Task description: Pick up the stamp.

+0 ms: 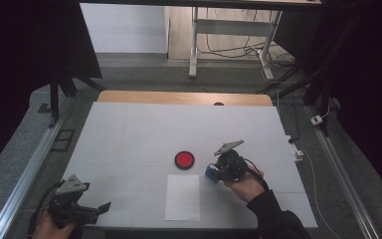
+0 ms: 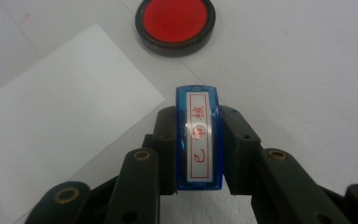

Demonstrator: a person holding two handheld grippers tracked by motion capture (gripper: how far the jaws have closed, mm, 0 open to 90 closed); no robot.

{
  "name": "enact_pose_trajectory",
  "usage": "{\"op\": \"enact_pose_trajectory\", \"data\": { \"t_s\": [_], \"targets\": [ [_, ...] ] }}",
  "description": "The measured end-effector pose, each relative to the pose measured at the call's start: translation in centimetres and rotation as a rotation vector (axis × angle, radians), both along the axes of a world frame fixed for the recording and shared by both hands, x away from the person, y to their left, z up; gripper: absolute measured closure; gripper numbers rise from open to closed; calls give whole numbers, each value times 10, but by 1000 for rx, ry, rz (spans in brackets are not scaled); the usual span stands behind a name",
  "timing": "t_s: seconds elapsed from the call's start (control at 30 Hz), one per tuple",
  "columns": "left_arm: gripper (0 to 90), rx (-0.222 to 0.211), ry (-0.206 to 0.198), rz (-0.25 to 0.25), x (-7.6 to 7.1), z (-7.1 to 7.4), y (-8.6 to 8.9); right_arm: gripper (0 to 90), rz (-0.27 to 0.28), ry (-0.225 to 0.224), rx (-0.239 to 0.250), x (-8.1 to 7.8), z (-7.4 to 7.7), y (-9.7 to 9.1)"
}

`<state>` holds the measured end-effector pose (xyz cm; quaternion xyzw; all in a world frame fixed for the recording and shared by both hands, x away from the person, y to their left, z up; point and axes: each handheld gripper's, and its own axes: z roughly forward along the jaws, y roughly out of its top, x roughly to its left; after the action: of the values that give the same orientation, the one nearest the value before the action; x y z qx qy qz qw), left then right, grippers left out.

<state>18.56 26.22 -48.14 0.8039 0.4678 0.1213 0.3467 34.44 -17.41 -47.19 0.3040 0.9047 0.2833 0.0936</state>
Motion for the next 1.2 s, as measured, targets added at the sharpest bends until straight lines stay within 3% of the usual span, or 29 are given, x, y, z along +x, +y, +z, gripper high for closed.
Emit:
{"op": "enact_pose_trajectory", "data": {
  "t_s": [0.53, 0.57, 1.0, 1.2],
  "targets": [
    [19, 3, 0, -4, 0, 0, 0, 704, 17, -27, 95, -6, 17, -2],
    [21, 7, -1, -5, 0, 0, -1, 704, 26, -29, 112, -7, 19, -2],
    [19, 2, 2, -6, 0, 0, 0, 704, 121, -61, 124, -17, 30, 1],
    [21, 5, 2, -7, 0, 0, -1, 704, 148, -54, 180, -20, 36, 5]
  ]
}}
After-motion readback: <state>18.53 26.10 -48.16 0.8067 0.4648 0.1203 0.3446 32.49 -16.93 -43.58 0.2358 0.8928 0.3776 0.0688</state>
